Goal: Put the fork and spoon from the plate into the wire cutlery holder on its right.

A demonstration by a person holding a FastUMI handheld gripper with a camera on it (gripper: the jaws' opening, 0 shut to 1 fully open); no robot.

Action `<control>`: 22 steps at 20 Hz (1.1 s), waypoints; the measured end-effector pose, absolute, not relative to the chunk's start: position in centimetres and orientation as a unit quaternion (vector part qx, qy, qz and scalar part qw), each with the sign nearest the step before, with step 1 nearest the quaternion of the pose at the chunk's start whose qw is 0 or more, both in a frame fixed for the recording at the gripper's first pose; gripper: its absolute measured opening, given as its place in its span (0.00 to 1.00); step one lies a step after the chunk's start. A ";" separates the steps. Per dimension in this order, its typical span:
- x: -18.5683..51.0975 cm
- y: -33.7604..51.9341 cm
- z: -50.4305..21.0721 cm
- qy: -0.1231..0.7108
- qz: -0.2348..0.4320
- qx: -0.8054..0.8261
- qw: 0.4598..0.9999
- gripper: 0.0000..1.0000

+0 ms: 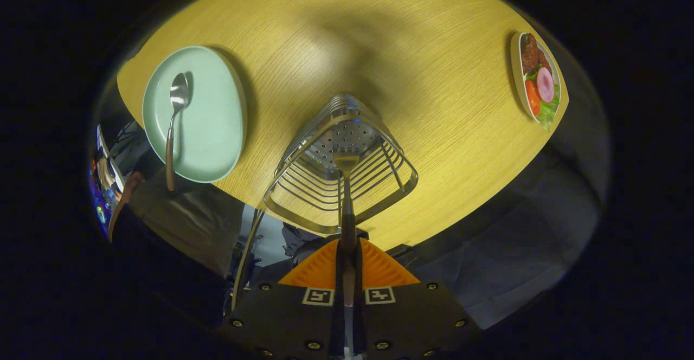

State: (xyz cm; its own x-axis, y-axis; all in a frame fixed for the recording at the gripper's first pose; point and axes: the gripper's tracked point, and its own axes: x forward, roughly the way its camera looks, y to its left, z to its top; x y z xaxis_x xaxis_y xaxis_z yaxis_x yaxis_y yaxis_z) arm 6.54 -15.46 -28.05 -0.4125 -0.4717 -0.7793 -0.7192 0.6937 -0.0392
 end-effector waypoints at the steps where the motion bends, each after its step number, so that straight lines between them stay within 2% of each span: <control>1: 6.8 -15.4 -28.2 0.825 0.151 -0.357 0.411 0.07; 3: 7.2 -15.1 -27.5 0.825 0.150 -0.351 0.418 0.10; 4: 7.3 -15.1 -27.4 0.825 0.150 -0.344 0.423 0.16; 8: 7.7 -14.4 -26.1 0.817 0.156 -0.299 0.467 0.22; 14: 7.8 -14.5 -23.7 0.786 0.147 -0.239 0.551 0.22; 22: 2.6 -12.2 -21.6 0.762 0.166 -0.197 0.595 0.22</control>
State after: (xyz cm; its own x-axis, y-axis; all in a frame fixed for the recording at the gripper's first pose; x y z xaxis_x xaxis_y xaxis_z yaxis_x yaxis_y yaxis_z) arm 2.56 -12.20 -21.57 -0.2148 -0.1035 -0.9711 -0.4973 0.8674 0.0176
